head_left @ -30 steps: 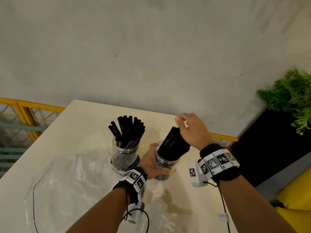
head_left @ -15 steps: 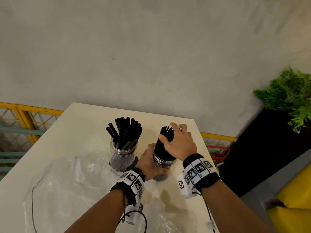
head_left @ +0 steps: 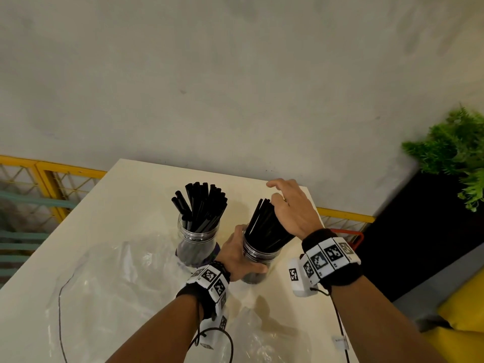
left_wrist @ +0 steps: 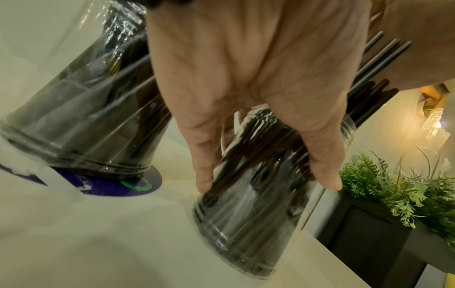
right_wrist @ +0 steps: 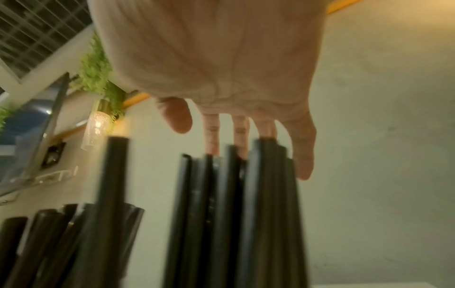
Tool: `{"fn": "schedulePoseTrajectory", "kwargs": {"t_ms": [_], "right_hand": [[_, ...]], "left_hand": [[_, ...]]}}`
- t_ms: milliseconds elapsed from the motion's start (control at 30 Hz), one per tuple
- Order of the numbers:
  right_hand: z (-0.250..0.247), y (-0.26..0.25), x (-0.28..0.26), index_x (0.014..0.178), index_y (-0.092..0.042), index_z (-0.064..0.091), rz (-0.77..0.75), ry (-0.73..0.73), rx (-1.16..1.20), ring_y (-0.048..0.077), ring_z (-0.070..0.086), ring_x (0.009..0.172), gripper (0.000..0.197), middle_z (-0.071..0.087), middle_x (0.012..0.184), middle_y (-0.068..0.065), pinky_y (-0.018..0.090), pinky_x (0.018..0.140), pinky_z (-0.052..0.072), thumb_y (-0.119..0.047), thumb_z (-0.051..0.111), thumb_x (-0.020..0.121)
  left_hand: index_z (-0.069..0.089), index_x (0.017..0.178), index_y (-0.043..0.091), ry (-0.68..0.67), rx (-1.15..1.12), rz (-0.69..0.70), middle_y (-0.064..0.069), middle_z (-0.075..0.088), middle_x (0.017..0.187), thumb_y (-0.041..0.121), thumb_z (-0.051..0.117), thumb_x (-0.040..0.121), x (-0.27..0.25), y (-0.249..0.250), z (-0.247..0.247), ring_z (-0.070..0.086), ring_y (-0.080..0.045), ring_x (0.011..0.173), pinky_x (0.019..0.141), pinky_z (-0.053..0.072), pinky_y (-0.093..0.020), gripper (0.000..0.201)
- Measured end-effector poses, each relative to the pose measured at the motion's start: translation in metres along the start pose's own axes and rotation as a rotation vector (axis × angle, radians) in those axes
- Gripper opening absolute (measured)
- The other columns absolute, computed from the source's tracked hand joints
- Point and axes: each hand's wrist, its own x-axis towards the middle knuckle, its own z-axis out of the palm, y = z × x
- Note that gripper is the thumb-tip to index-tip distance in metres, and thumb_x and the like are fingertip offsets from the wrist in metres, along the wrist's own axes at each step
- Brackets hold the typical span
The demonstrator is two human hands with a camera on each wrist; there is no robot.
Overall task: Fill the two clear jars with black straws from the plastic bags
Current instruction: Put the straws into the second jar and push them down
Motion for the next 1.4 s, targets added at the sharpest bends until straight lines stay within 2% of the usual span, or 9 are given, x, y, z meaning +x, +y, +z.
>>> {"fn": "schedulePoseTrajectory", "kwargs": {"t_ms": [133, 233, 400, 533, 800, 967, 1067, 1233, 1400], "right_hand": [[0.006, -0.013, -0.014, 0.13, -0.034, 0.052, -0.006, -0.003, -0.054, 0.025, 0.041, 0.129, 0.057, 0.046, 0.139, -0.003, 0.054, 0.107, 0.036, -0.068, 0.027, 0.09], [0.022, -0.013, -0.019, 0.144, -0.041, 0.032, 0.022, -0.122, -0.464, 0.032, 0.018, 0.146, 0.077, 0.025, 0.158, 0.0, 0.066, 0.11, 0.021, -0.083, 0.03, 0.08], [0.03, -0.001, -0.008, 0.111, -0.022, 0.061, -0.063, 0.023, -0.505, 0.029, 0.048, 0.115, 0.035, 0.055, 0.119, 0.002, 0.045, 0.084, 0.05, -0.048, 0.046, 0.094], [0.022, 0.01, -0.001, 0.096, -0.018, 0.065, -0.086, 0.123, -0.409, 0.023, 0.051, 0.1, 0.025, 0.059, 0.1, 0.0, 0.033, 0.069, 0.046, -0.038, 0.05, 0.096], [0.004, 0.006, 0.02, 0.098, -0.001, 0.069, 0.076, -0.232, -0.305, 0.033, 0.06, 0.103, 0.061, 0.066, 0.107, 0.015, 0.041, 0.087, 0.046, -0.05, 0.034, 0.101], [-0.016, 0.013, 0.017, 0.105, 0.0, 0.066, 0.027, -0.012, -0.179, 0.033, 0.058, 0.106, 0.051, 0.065, 0.11, 0.017, 0.041, 0.093, 0.046, -0.039, 0.034, 0.104], [-0.012, 0.008, 0.002, 0.115, -0.015, 0.064, 0.013, 0.053, -0.133, 0.029, 0.054, 0.117, 0.053, 0.06, 0.121, 0.008, 0.046, 0.099, 0.044, -0.056, 0.035, 0.098], [0.02, -0.003, -0.028, 0.146, -0.035, 0.033, -0.024, -0.127, -0.513, 0.03, 0.016, 0.148, 0.085, 0.019, 0.161, -0.003, 0.064, 0.11, 0.025, -0.084, 0.04, 0.076], [0.028, 0.012, -0.01, 0.115, -0.026, 0.061, 0.013, 0.012, -0.379, 0.027, 0.05, 0.114, 0.03, 0.05, 0.123, -0.001, 0.042, 0.082, 0.049, -0.044, 0.049, 0.094]], "left_hand": [[0.024, 0.139, 0.03, -0.004, -0.008, -0.006, 0.001, 0.056, 0.133, 0.045, 0.083, 0.045, 0.0, 0.002, 0.0, 0.058, -0.022, 0.119, 0.102, 0.051, -0.045, 0.111], [0.026, 0.137, 0.033, 0.004, -0.019, -0.012, 0.002, 0.057, 0.132, 0.049, 0.086, 0.043, 0.002, -0.002, 0.001, 0.058, -0.022, 0.12, 0.101, 0.052, -0.048, 0.112], [0.023, 0.138, 0.032, -0.003, 0.019, 0.007, 0.0, 0.057, 0.133, 0.05, 0.082, 0.044, 0.003, -0.001, 0.001, 0.058, -0.022, 0.119, 0.101, 0.052, -0.046, 0.113], [0.022, 0.138, 0.034, -0.007, 0.011, 0.006, 0.002, 0.054, 0.135, 0.048, 0.082, 0.046, 0.003, -0.001, 0.003, 0.057, -0.022, 0.121, 0.103, 0.051, -0.044, 0.111], [0.02, 0.138, 0.039, -0.027, 0.035, 0.002, -0.001, 0.056, 0.129, 0.05, 0.083, 0.045, 0.004, -0.003, 0.004, 0.058, -0.024, 0.117, 0.101, 0.052, -0.046, 0.113], [0.019, 0.137, 0.04, -0.014, 0.047, 0.002, -0.001, 0.057, 0.127, 0.049, 0.083, 0.047, 0.004, -0.005, 0.004, 0.06, -0.024, 0.114, 0.101, 0.053, -0.044, 0.11], [0.019, 0.135, 0.042, -0.017, 0.044, -0.004, -0.001, 0.057, 0.127, 0.048, 0.083, 0.047, 0.004, -0.003, 0.004, 0.059, -0.023, 0.114, 0.101, 0.052, -0.044, 0.109], [0.026, 0.132, 0.039, 0.0, 0.009, -0.008, 0.002, 0.057, 0.13, 0.047, 0.086, 0.043, 0.004, -0.004, 0.005, 0.06, -0.021, 0.118, 0.1, 0.053, -0.047, 0.108], [0.018, 0.136, 0.039, -0.022, 0.06, -0.025, -0.001, 0.056, 0.132, 0.049, 0.083, 0.046, 0.002, 0.003, 0.003, 0.059, -0.023, 0.117, 0.101, 0.052, -0.044, 0.111]]}}
